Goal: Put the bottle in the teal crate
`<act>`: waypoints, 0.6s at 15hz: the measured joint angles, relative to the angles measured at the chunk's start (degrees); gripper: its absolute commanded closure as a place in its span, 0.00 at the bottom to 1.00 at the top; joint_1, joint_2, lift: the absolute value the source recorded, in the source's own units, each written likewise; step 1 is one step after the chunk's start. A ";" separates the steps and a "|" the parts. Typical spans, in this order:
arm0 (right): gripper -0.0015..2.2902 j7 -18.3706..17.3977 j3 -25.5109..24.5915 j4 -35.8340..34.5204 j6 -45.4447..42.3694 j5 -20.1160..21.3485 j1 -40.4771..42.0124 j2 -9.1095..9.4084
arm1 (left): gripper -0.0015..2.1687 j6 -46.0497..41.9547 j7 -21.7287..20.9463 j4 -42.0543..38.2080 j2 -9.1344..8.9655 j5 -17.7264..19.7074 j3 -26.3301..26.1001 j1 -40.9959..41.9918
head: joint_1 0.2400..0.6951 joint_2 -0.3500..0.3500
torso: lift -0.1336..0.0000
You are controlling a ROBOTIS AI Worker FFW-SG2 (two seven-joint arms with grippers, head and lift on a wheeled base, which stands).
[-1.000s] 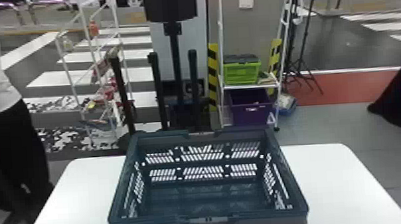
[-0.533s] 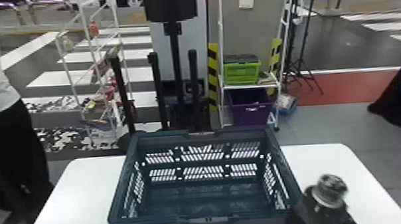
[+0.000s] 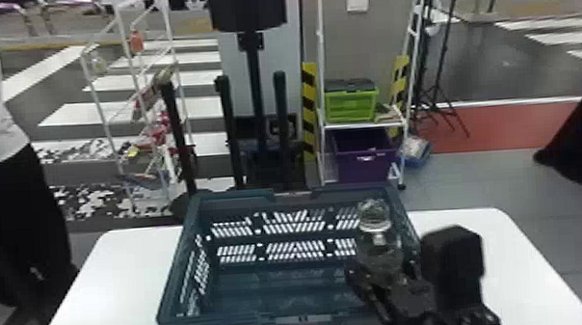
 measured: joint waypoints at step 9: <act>1.00 0.02 5.79 22.76 19.39 -5.90 -26.28 4.94 | 0.05 -3.44 0.17 1.38 -0.82 0.35 -0.01 0.49 | 0.57 0.50 | 1.00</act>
